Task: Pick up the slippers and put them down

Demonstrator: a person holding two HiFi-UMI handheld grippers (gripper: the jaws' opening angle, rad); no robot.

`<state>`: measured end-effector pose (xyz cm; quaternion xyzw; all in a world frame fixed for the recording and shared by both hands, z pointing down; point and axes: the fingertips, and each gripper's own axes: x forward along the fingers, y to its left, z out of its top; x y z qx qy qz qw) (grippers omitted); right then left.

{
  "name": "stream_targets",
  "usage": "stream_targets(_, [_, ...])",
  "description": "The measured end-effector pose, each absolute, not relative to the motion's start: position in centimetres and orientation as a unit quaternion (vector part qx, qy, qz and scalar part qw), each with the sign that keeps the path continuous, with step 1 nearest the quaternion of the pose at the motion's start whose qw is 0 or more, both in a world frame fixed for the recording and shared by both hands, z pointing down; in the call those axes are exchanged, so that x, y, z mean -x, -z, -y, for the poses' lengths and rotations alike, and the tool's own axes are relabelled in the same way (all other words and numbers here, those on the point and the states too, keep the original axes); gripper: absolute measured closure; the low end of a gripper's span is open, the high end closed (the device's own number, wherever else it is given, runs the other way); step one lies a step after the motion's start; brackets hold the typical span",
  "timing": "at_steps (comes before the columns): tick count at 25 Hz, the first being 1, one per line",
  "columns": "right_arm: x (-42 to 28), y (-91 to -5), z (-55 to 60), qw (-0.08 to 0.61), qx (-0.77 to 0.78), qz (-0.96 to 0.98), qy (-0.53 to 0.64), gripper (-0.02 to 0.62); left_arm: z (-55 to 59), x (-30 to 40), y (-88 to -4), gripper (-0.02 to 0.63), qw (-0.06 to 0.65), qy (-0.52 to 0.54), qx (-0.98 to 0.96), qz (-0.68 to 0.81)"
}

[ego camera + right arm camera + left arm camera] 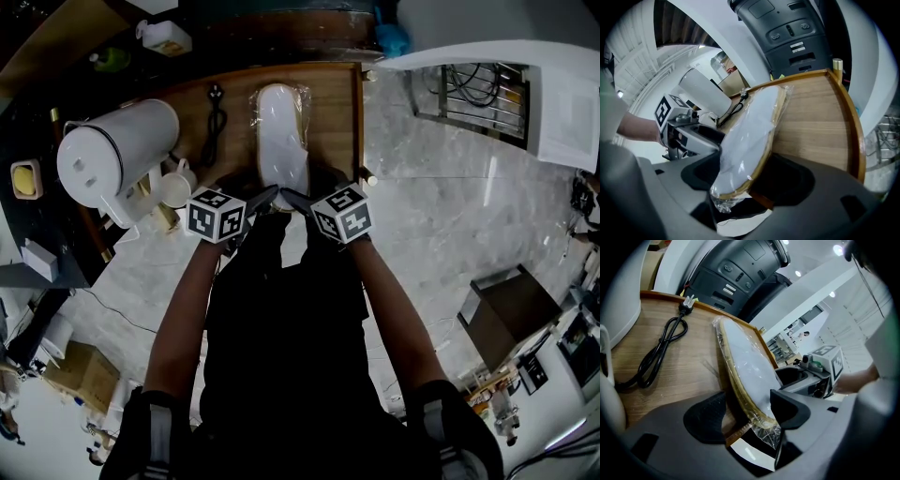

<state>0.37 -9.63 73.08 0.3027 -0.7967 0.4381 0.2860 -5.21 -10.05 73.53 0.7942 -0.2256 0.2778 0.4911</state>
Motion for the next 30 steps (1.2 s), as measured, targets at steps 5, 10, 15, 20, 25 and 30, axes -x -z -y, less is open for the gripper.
stream_targets(5, [-0.1,-73.3,9.6,0.301,-0.294,0.794,-0.438,0.263,10.1,5.0,-73.8,0.315,0.49,-0.288,-0.791,0.226])
stream_targets(10, [0.0,-73.2,9.6,0.299,-0.29,0.796,-0.438,0.276,10.1,5.0,-73.7,0.316,0.492,-0.288,-0.79,0.223])
stream_targets(15, [-0.1,-73.3,9.4,0.303,-0.285,0.798,-0.437,0.293,9.8,4.4,-73.7,0.357,0.508,-0.289,-0.786,0.203])
stream_targets(20, [-0.1,-73.1,9.4,0.299,-0.289,0.797,-0.438,0.302,9.8,4.4,-73.6,0.359,0.508,-0.287,-0.787,0.202])
stream_targets(25, [-0.1,-72.8,9.3,0.301,-0.295,0.794,-0.438,0.312,9.7,4.5,-73.5,0.36,0.503,-0.291,-0.789,0.2])
stream_targets(30, [-0.2,-71.7,9.2,0.302,-0.295,0.793,-0.44,0.316,9.7,4.4,-72.6,0.36,0.503,-0.288,-0.791,0.196])
